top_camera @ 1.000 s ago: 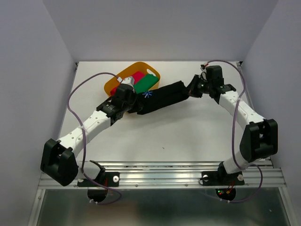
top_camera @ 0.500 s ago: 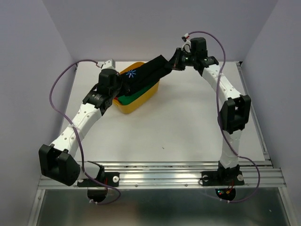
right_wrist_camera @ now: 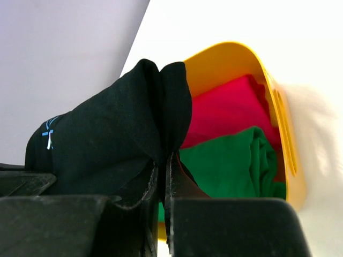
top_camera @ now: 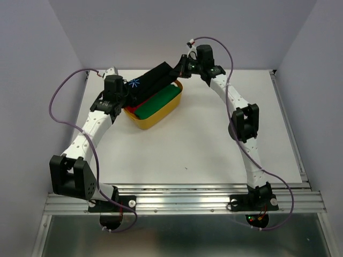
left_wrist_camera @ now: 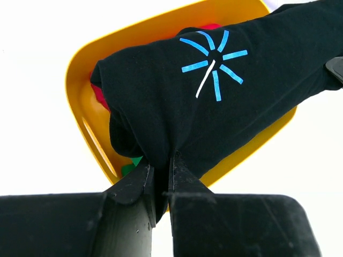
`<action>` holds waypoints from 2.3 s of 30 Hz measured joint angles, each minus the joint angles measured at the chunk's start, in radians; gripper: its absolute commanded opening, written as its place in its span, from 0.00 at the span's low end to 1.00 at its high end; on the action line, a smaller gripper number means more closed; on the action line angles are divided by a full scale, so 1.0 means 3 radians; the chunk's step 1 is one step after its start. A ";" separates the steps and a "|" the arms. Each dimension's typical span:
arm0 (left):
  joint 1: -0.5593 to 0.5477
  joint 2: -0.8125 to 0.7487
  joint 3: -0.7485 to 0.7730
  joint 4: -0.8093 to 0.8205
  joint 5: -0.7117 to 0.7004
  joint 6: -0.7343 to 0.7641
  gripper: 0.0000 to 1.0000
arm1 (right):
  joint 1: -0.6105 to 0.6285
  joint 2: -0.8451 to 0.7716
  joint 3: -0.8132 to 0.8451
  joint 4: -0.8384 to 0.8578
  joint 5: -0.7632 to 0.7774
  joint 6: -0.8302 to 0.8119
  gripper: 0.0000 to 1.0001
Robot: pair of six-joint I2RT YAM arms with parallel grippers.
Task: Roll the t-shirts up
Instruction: Place the T-shirt in the bin.
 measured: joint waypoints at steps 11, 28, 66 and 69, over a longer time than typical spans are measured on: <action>0.0104 0.0249 -0.0258 0.0309 -0.0010 -0.0001 0.00 | 0.0075 0.0469 0.0009 0.0519 0.0070 -0.0019 0.01; 0.0149 0.0664 -0.0383 0.0692 -0.0095 -0.0051 0.00 | 0.0072 0.0752 0.0123 0.0923 0.0098 0.0060 0.05; 0.0113 0.0546 0.0257 0.0233 0.0037 0.0155 0.60 | 0.0131 -0.1239 -0.1653 0.1077 0.1148 -0.0374 0.85; 0.0064 0.0629 0.0404 0.0247 0.0106 0.0170 0.59 | 0.0131 -0.1506 -0.2041 0.1027 0.1231 -0.0403 0.86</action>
